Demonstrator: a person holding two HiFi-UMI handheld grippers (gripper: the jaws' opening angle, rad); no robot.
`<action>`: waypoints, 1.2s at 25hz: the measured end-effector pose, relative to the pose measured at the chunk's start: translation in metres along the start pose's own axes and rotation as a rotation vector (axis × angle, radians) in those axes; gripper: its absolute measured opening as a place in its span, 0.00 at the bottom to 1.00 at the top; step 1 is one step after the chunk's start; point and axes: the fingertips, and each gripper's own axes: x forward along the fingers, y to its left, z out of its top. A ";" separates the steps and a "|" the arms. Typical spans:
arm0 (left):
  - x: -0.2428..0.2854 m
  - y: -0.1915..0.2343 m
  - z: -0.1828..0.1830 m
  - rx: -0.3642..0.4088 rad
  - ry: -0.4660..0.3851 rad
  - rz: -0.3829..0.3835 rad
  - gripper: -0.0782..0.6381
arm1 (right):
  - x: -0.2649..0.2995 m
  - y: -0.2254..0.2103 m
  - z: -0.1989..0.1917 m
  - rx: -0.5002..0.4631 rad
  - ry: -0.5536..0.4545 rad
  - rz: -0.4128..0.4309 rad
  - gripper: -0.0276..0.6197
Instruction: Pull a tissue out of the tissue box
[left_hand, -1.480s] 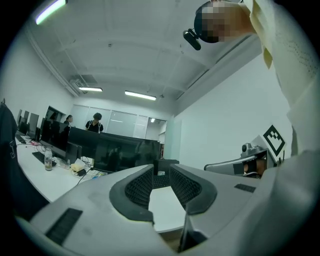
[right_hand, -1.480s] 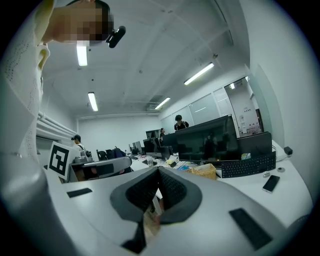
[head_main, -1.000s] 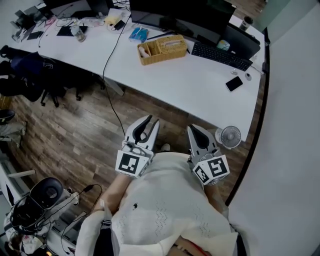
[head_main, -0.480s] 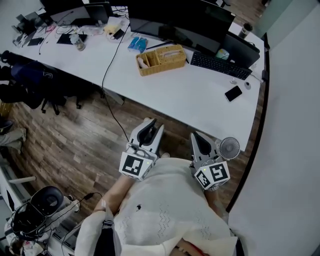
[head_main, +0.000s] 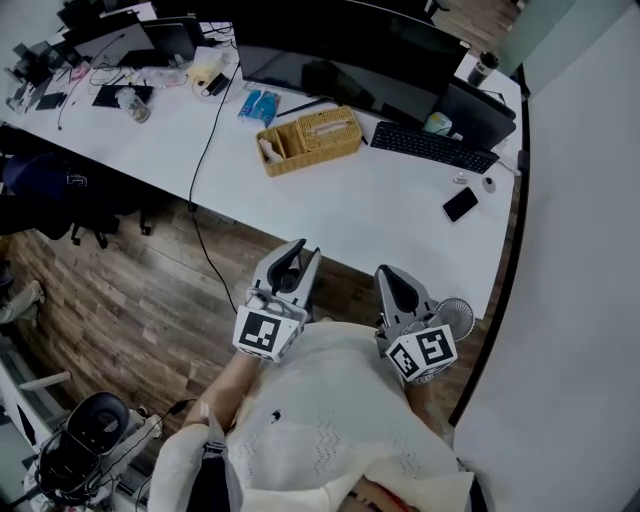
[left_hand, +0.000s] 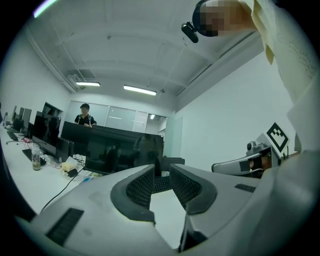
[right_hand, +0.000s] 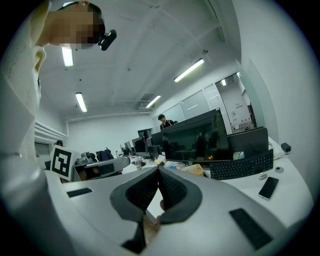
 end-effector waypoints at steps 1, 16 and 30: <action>0.005 0.007 0.000 0.001 0.004 0.000 0.23 | 0.007 -0.002 0.002 -0.004 0.005 -0.001 0.04; 0.085 0.103 0.003 -0.001 0.052 -0.075 0.24 | 0.105 -0.027 0.027 -0.010 0.038 -0.107 0.04; 0.144 0.174 -0.031 0.047 0.149 -0.193 0.26 | 0.164 -0.039 0.036 0.012 0.017 -0.249 0.04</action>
